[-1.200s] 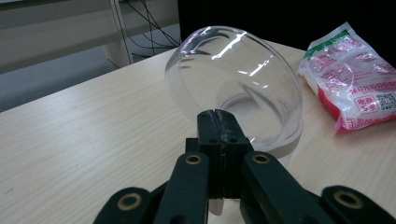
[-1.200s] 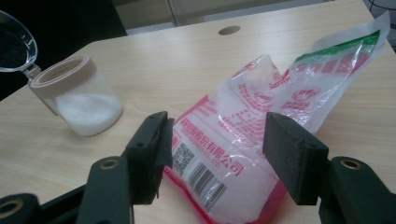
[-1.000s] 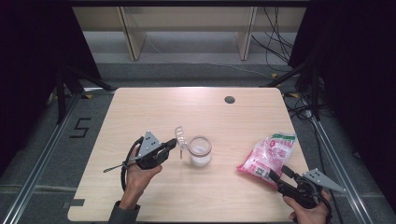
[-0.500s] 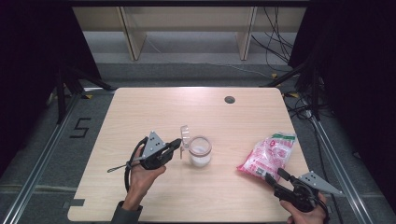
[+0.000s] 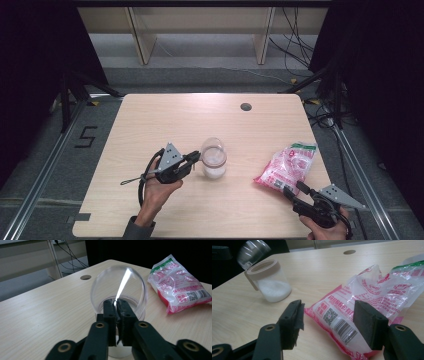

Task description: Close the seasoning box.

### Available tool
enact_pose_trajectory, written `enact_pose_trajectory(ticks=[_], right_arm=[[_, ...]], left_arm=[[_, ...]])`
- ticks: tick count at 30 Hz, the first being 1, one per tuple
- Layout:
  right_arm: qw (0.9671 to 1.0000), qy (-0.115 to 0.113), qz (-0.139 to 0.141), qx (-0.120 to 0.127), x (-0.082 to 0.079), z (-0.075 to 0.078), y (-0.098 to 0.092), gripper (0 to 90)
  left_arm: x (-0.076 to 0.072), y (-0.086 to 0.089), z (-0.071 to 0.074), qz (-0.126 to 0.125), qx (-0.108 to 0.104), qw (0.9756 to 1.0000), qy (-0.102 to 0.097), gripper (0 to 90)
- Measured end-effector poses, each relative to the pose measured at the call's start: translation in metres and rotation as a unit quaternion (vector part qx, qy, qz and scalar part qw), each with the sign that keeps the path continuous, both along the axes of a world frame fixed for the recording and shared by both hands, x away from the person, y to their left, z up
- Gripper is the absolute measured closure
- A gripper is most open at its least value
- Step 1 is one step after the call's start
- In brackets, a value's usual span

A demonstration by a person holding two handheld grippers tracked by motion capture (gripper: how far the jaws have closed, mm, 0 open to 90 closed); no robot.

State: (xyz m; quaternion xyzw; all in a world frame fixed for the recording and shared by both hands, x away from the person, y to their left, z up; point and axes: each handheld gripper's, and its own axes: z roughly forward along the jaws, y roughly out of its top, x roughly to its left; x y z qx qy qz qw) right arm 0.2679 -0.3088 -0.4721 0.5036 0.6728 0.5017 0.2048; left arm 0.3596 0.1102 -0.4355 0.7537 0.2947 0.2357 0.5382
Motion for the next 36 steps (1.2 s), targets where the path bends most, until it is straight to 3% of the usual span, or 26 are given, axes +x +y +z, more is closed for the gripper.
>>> enact_pose_trajectory(ticks=[3, 7, 10, 11, 12, 14, 16, 17, 20, 21, 22, 26, 27, 28, 29, 31, 32, 33, 36], right_arm=[[1.0, -0.002, 0.005, 0.003, 0.0, -0.001, 0.001, 41.2], [0.9999, -0.004, 0.014, 0.005, 0.0, -0.001, 0.002, 41.2], [0.9998, -0.007, 0.01, 0.014, -0.001, -0.001, 0.004, 41.2], [1.0, -0.005, 0.007, -0.002, -0.001, -0.002, 0.003, 41.2], [0.9999, -0.003, 0.014, 0.007, -0.001, -0.001, 0.004, 41.2], [0.9999, -0.001, 0.01, -0.004, -0.001, -0.001, 0.004, 41.2], [0.9999, -0.004, 0.012, 0.003, -0.002, -0.001, 0.005, 41.1], [0.9998, -0.013, 0.012, -0.003, -0.001, -0.001, 0.005, 41.0], [0.9998, -0.012, 0.014, -0.002, -0.001, -0.002, 0.006, 40.9], [0.9999, 0.004, 0.009, 0.005, -0.003, -0.002, 0.008, 40.9], [0.9999, 0.002, 0.011, 0.004, -0.003, -0.002, 0.009, 40.9], [0.9995, 0.001, 0.027, -0.012, -0.002, -0.002, 0.009, 40.7], [0.9996, 0.008, 0.022, 0.014, -0.004, -0.002, 0.013, 40.7], [0.9996, 0.008, 0.022, 0.014, -0.004, -0.002, 0.013, 40.7], [0.9994, 0.002, 0.03, -0.014, -0.002, -0.003, 0.011, 40.6], [0.9993, 0.005, 0.034, -0.015, -0.002, -0.003, 0.012, 40.6], [0.999, -0.006, 0.041, -0.017, -0.001, -0.004, 0.012, 40.6], [0.9994, 0.003, 0.036, 0.003, -0.003, -0.004, 0.014, 40.6], [0.9993, 0.006, 0.036, 0.006, -0.003, -0.004, 0.016, 40.5]], left_arm=[[-0.003, -0.003, 0.002, -0.015, -0.013, 0.9998, -0.003, 70.0], [-0.005, -0.004, 0.003, -0.018, -0.013, 0.9998, -0.001, 59.2], [-0.006, -0.005, 0.003, -0.023, -0.018, 0.9995, 0.013, 51.7], [-0.006, -0.006, 0.001, -0.027, -0.025, 0.9991, 0.021, 50.4], [-0.006, -0.006, 0.0, -0.031, -0.028, 0.9988, 0.023, 49.2], [-0.007, -0.005, 0.0, -0.037, -0.034, 0.9983, 0.029, 46.1], [-0.007, -0.006, -0.002, -0.044, -0.041, 0.9974, 0.04, 43.2], [-0.009, -0.006, -0.002, -0.039, -0.034, 0.9979, 0.04, 41.7], [-0.011, -0.005, -0.003, -0.041, -0.031, 0.9975, 0.048, 37.5], [-0.012, -0.005, -0.003, -0.041, -0.031, 0.9976, 0.047, 36.6], [-0.012, -0.005, -0.003, -0.041, -0.031, 0.9976, 0.047, 36.1], [-0.019, -0.002, -0.01, -0.036, -0.032, 0.9973, 0.056, 32.8], [-0.02, 0.0, -0.011, -0.032, -0.023, 0.9975, 0.059, 32.2], [-0.02, 0.0, -0.011, -0.032, -0.023, 0.9975, 0.059, 31.4], [-0.021, 0.001, -0.015, -0.037, -0.023, 0.9973, 0.059, 31.1], [-0.022, 0.001, -0.016, -0.031, -0.019, 0.9972, 0.065, 30.8], [-0.022, 0.001, -0.016, -0.031, -0.019, 0.9972, 0.065, 30.5], [-0.024, -0.001, -0.017, -0.033, -0.016, 0.997, 0.068, 29.9], [-0.026, -0.001, -0.016, -0.031, -0.012, 0.9973, 0.066, 29.0]])
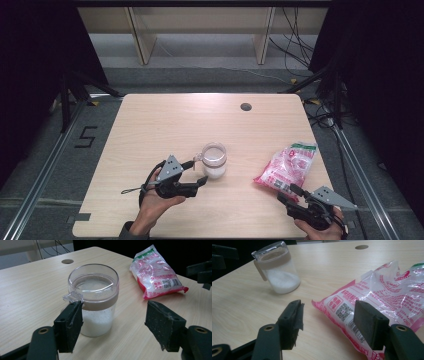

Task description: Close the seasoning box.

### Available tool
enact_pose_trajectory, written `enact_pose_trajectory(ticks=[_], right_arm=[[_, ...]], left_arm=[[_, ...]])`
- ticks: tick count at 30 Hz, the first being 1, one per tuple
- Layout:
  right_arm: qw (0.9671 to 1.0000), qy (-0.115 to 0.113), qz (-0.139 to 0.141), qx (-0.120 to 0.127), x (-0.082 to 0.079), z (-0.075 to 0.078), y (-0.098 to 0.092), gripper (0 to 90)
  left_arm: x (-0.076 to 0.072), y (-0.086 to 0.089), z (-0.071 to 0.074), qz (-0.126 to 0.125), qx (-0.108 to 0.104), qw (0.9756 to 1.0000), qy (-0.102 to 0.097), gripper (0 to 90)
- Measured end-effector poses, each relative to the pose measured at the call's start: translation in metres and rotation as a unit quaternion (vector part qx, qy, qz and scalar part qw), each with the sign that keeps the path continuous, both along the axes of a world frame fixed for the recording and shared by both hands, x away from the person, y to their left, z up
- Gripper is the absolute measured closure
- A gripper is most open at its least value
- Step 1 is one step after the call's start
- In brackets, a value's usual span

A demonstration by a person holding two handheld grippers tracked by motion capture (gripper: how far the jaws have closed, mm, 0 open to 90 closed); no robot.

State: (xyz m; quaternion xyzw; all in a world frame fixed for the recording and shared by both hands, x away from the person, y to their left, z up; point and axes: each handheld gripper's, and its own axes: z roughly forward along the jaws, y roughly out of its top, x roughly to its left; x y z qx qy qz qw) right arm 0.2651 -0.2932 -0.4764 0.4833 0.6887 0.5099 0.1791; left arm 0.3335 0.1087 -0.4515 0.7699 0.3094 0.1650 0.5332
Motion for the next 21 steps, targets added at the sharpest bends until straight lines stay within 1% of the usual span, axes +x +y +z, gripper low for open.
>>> enact_pose_trajectory(ticks=[1, 2, 3, 6, 7, 8, 9, 10, 12, 13, 14, 15, 16, 17, 18, 19, 20, 21], right_arm=[[1.0, 0.004, -0.003, -0.004, -0.001, 0.0, 0.0, 40.5], [0.9999, 0.008, 0.001, -0.006, -0.001, 0.001, 0.0, 40.4], [0.9998, -0.007, 0.006, -0.017, 0.001, 0.0, -0.002, 40.4], [0.9998, -0.012, 0.007, -0.011, 0.001, -0.001, 0.0, 40.4], [0.9998, -0.002, 0.009, -0.02, 0.001, 0.0, -0.001, 40.4], [0.9997, -0.005, 0.009, -0.021, 0.001, 0.0, -0.001, 40.4], [0.9997, -0.005, 0.009, -0.022, 0.001, 0.001, 0.0, 40.4], [0.9996, -0.008, 0.01, -0.025, 0.001, 0.0, -0.001, 40.4], [0.9996, -0.008, 0.01, -0.025, 0.001, 0.0, 0.0, 40.3], [0.9999, 0.006, 0.005, -0.012, -0.001, 0.0, 0.003, 40.3], [0.9999, 0.007, 0.007, -0.004, -0.001, 0.0, 0.004, 40.3], [0.9998, -0.001, 0.01, -0.016, 0.0, -0.001, 0.003, 40.3], [0.9998, -0.002, 0.011, -0.018, 0.0, 0.0, 0.004, 40.2], [0.9997, -0.006, 0.01, -0.022, 0.0, -0.001, 0.004, 40.3], [0.9997, -0.002, 0.011, -0.02, -0.001, -0.001, 0.004, 40.2], [0.9998, -0.001, 0.013, -0.014, -0.001, -0.001, 0.005, 40.2], [0.9998, -0.001, 0.013, -0.014, -0.001, -0.001, 0.005, 40.2], [0.9998, -0.003, 0.015, -0.012, 0.0, -0.002, 0.006, 40.2]], left_arm=[[-0.003, -0.001, 0.0, -0.003, -0.001, 1.0, -0.001, 28.7], [-0.004, -0.002, 0.0, -0.002, 0.0, 1.0, -0.002, 28.6], [-0.006, -0.002, 0.0, -0.004, 0.0, 1.0, 0.0, 28.4], [-0.009, -0.004, 0.0, -0.009, -0.002, 1.0, -0.002, 28.2], [-0.011, -0.006, -0.001, -0.013, -0.002, 0.9999, -0.002, 28.2], [-0.013, -0.007, -0.002, -0.015, -0.002, 0.9999, 0.0, 28.1], [-0.015, -0.007, -0.003, -0.016, 0.005, 0.9999, -0.001, 28.0], [-0.016, -0.008, -0.004, -0.018, 0.003, 0.9998, 0.0, 28.0], [-0.017, -0.008, -0.005, -0.017, 0.005, 0.9998, 0.001, 28.0], [-0.019, -0.008, -0.007, -0.019, 0.007, 0.9998, -0.003, 27.9], [-0.02, -0.008, -0.008, -0.02, 0.006, 0.9998, 0.0, 27.8], [-0.021, -0.009, -0.009, -0.021, 0.008, 0.9998, 0.0, 27.8], [-0.022, -0.008, -0.01, -0.019, 0.018, 0.9997, -0.001, 27.6], [-0.023, -0.009, -0.011, -0.02, 0.017, 0.9996, 0.001, 27.5], [-0.023, -0.009, -0.013, -0.026, 0.018, 0.9995, -0.001, 27.6], [-0.023, -0.008, -0.014, -0.028, 0.026, 0.9993, -0.006, 27.6], [-0.023, -0.008, -0.014, -0.028, 0.026, 0.9993, -0.006, 27.5], [-0.026, -0.008, -0.017, -0.023, 0.021, 0.9995, 0.006, 27.5]])
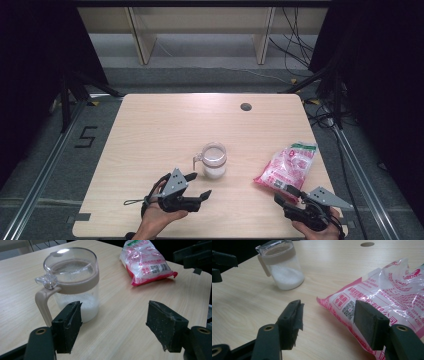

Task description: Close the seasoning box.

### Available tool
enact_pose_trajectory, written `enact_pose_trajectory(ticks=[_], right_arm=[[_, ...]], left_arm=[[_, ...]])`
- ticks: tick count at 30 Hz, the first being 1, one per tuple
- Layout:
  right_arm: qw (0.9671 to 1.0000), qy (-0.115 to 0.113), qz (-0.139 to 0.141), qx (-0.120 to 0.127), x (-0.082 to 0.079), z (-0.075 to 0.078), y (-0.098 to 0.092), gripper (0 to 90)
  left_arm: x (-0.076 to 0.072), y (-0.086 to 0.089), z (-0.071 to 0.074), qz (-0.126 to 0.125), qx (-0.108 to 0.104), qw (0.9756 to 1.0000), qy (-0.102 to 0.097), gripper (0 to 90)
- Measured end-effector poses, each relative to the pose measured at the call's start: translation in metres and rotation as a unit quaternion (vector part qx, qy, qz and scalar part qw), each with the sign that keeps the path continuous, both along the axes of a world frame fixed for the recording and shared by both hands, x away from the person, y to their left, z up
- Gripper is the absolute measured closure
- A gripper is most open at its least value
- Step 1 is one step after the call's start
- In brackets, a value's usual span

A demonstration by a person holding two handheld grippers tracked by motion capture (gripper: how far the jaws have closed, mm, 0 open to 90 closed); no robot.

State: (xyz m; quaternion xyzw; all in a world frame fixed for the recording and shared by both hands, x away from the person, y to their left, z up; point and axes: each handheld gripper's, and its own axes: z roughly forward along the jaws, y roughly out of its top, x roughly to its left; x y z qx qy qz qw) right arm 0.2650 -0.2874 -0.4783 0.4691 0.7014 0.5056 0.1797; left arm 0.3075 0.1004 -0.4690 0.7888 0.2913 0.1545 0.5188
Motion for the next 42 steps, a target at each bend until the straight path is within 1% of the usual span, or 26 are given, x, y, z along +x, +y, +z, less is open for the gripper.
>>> enact_pose_trajectory(ticks=[3, 5, 7, 8, 9, 11, 14, 15, 16, 18, 19, 21, 22, 23, 24, 27, 28, 30, 32, 33, 34, 35, 36, 37, 38, 42], right_arm=[[0.9999, -0.006, 0.004, -0.007, 0.001, 0.0, -0.001, 40.1], [0.9998, 0.018, 0.001, -0.004, -0.002, 0.001, 0.002, 39.7], [0.9998, 0.011, 0.004, -0.013, -0.002, 0.0, 0.002, 38.2], [0.9997, -0.005, 0.01, -0.023, 0.001, -0.001, 0.001, 38.2], [0.9996, -0.007, 0.014, -0.025, 0.001, -0.002, 0.002, 37.8], [0.9993, 0.0, 0.017, -0.033, 0.0, -0.001, 0.002, 37.3], [0.9996, 0.018, 0.013, -0.015, -0.003, -0.001, 0.005, 37.1], [0.9994, -0.001, 0.021, -0.026, 0.0, -0.002, 0.004, 36.9], [0.9995, 0.024, 0.014, -0.016, -0.004, -0.001, 0.007, 36.4], [0.999, 0.028, 0.026, -0.023, -0.003, -0.003, 0.007, 35.4], [0.9987, 0.035, 0.027, -0.025, -0.004, -0.004, 0.007, 34.9], [0.9973, 0.033, 0.041, -0.051, -0.002, -0.006, 0.006, 33.9], [0.9974, 0.046, 0.037, -0.042, -0.005, -0.006, 0.009, 33.9], [0.9974, 0.046, 0.037, -0.042, -0.005, -0.006, 0.009, 33.9], [0.9965, 0.018, 0.05, -0.064, -0.002, -0.008, 0.007, 33.4], [0.9947, 0.039, 0.051, -0.079, -0.01, -0.009, 0.013, 32.4], [0.9944, 0.022, 0.057, -0.086, -0.009, -0.01, 0.012, 32.5], [0.9948, 0.021, 0.06, -0.079, -0.012, -0.009, 0.012, 32.4], [0.9955, 0.033, 0.052, -0.072, -0.015, -0.009, 0.014, 32.3], [0.9947, 0.022, 0.06, -0.081, -0.015, -0.011, 0.012, 32.1], [0.9946, 0.021, 0.06, -0.082, -0.015, -0.011, 0.012, 32.1], [0.9946, 0.021, 0.06, -0.082, -0.015, -0.011, 0.012, 32.1], [0.9941, 0.023, 0.064, -0.085, -0.018, -0.01, 0.014, 32.0], [0.9946, 0.033, 0.058, -0.079, -0.019, -0.011, 0.016, 31.9], [0.9938, 0.032, 0.07, -0.081, -0.019, -0.011, 0.015, 31.9], [0.9941, 0.029, 0.062, -0.084, -0.02, -0.011, 0.015, 31.9]], left_arm=[[-0.001, 0.001, -0.003, 0.001, 0.005, 1.0, -0.001, 27.4], [-0.003, 0.0, -0.009, 0.002, -0.003, 1.0, 0.005, 27.3], [-0.004, 0.0, -0.012, -0.003, 0.002, 1.0, 0.003, 26.7], [-0.004, 0.0, -0.012, -0.003, 0.002, 1.0, 0.003, 26.4], [-0.006, 0.0, -0.015, -0.003, 0.005, 0.9999, 0.009, 26.4], [-0.006, 0.001, -0.017, -0.013, 0.009, 0.9999, 0.003, 26.5], [-0.008, 0.002, -0.019, -0.012, 0.013, 0.9998, 0.004, 26.1], [-0.01, 0.001, -0.021, -0.006, 0.007, 0.9999, 0.014, 26.1], [-0.011, 0.002, -0.024, -0.004, 0.015, 0.9998, 0.015, 25.9], [-0.01, 0.003, -0.027, -0.008, 0.018, 0.9998, 0.008, 25.8], [-0.011, 0.004, -0.029, -0.001, 0.014, 0.9996, 0.024, 25.7], [-0.012, 0.005, -0.031, -0.002, 0.012, 0.9996, 0.027, 25.4], [-0.011, 0.007, -0.031, -0.01, 0.017, 0.9996, 0.021, 25.4], [-0.011, 0.007, -0.031, -0.01, 0.017, 0.9996, 0.021, 25.4], [-0.014, 0.006, -0.033, -0.001, 0.015, 0.9995, 0.026, 25.4], [-0.016, 0.009, -0.038, 0.002, 0.009, 0.9993, 0.037, 25.2], [-0.017, 0.009, -0.039, 0.004, 0.006, 0.9993, 0.036, 25.2], [-0.017, 0.012, -0.039, 0.001, 0.022, 0.999, 0.04, 25.1], [-0.018, 0.013, -0.04, 0.001, 0.018, 0.9991, 0.039, 25.1], [-0.019, 0.013, -0.04, 0.005, 0.019, 0.999, 0.039, 24.7], [-0.019, 0.014, -0.04, -0.01, 0.027, 0.9991, 0.03, 24.7], [-0.019, 0.014, -0.04, -0.01, 0.027, 0.9991, 0.03, 24.8], [-0.022, 0.011, -0.042, -0.001, 0.013, 0.9991, 0.04, 24.7], [-0.022, 0.011, -0.042, -0.003, 0.02, 0.9988, 0.043, 24.7], [-0.022, 0.011, -0.043, -0.002, 0.022, 0.9988, 0.044, 24.8], [-0.022, 0.008, -0.044, -0.004, 0.017, 0.9988, 0.047, 24.7]])
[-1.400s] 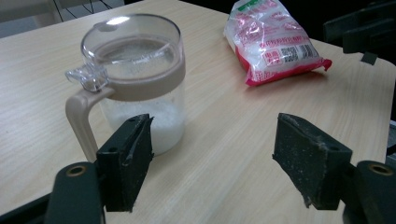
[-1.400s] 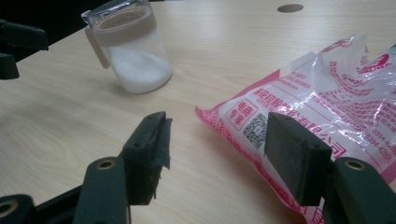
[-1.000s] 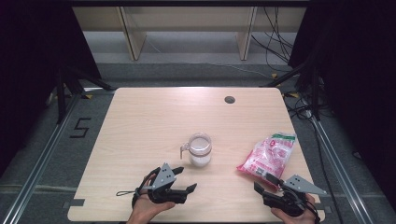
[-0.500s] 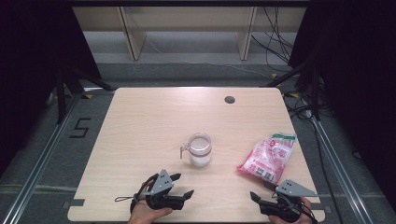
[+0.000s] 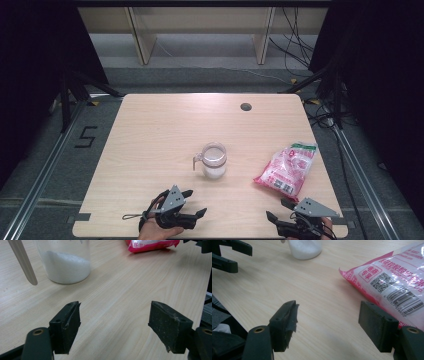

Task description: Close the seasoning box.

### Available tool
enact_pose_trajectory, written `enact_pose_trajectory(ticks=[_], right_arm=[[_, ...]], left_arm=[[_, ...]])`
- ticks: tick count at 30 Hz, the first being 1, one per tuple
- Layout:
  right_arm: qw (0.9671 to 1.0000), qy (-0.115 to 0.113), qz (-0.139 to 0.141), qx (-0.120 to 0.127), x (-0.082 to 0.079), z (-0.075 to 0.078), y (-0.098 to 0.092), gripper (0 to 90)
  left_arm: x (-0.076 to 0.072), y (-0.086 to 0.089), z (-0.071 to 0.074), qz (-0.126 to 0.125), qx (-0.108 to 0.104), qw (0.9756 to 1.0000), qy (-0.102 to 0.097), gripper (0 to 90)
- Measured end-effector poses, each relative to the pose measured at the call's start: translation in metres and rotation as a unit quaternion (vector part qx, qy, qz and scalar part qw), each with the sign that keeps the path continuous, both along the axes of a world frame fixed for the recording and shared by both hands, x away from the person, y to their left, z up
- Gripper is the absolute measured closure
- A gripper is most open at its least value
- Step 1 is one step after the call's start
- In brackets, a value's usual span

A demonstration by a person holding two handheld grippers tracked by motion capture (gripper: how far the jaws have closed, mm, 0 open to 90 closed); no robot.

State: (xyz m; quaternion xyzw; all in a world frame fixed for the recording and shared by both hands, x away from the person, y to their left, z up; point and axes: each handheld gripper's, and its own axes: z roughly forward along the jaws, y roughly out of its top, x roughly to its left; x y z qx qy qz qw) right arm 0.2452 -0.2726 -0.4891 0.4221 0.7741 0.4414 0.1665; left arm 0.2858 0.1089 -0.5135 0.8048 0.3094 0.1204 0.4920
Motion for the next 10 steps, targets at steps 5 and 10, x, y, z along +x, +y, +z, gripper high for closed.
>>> enact_pose_trajectory(ticks=[5, 10], right_arm=[[0.9997, 0.004, -0.015, 0.02, -0.0016, 0.0005, -0.0007, 31.9], [0.9999, -0.005, 0.0, 0.011, -0.0002, 0.0001, -0.0025, 31.8]], left_arm=[[0.0002, -0.0012, -0.0018, -0.006, 0.008, 0.9999, 0.007, 24.6], [0.0012, -0.0007, -0.0023, -0.003, 0.009, 1.0, 0.0, 24.5]])
